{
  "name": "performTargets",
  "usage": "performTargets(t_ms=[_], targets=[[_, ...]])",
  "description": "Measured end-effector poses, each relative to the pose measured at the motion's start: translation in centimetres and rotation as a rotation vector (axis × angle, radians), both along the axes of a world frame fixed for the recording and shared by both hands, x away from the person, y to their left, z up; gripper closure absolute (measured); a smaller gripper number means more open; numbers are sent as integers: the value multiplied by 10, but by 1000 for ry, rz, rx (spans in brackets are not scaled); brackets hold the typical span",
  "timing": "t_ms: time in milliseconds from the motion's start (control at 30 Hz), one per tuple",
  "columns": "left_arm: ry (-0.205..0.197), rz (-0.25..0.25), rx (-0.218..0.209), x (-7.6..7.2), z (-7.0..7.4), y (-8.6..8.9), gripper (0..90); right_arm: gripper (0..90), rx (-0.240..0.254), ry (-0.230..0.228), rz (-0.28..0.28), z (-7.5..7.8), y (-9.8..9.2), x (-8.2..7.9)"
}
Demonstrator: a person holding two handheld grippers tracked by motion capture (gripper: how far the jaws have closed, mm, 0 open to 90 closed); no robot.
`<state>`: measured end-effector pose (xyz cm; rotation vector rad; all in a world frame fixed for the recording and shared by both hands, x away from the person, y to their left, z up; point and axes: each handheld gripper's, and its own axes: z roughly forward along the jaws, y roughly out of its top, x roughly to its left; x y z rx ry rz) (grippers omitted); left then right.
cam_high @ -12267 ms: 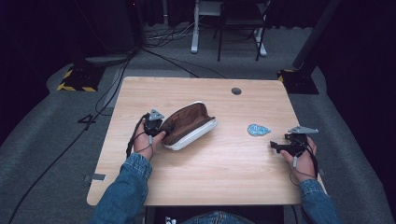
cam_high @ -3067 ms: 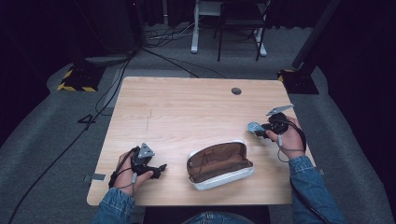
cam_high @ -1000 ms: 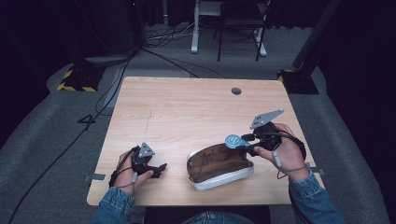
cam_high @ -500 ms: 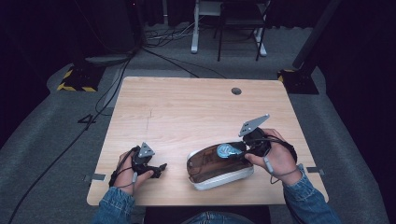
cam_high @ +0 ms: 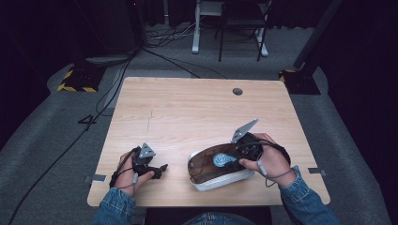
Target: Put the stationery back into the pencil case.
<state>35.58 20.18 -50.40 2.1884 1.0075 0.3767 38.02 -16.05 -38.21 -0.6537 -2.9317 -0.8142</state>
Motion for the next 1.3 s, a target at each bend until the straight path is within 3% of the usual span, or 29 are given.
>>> performTargets(t_ms=[300, 633, 833, 1167, 1267, 1300], targets=[[0, 0, 0, 0, 0, 0, 165, 505, -25, 30, 22, -14, 10, 2], [0, 0, 0, 0, 0, 0, 165, 504, -4, 49, 19, -26, 13, 7], [2, -1, 1, 0, 0, 0, 165, 503, -3, 19, 7, -27, 14, 9], [-1, 0, 1, 0, 0, 0, 165, 497, -3, 19, 5, -36, 16, 12], [2, -2, 3, 0, 0, 0, 165, 365, 7, -16, 10, -38, 17, 12], [-1, -1, 2, 0, 0, 0, 165, 369, 9, -24, 12, -37, 17, 12]])
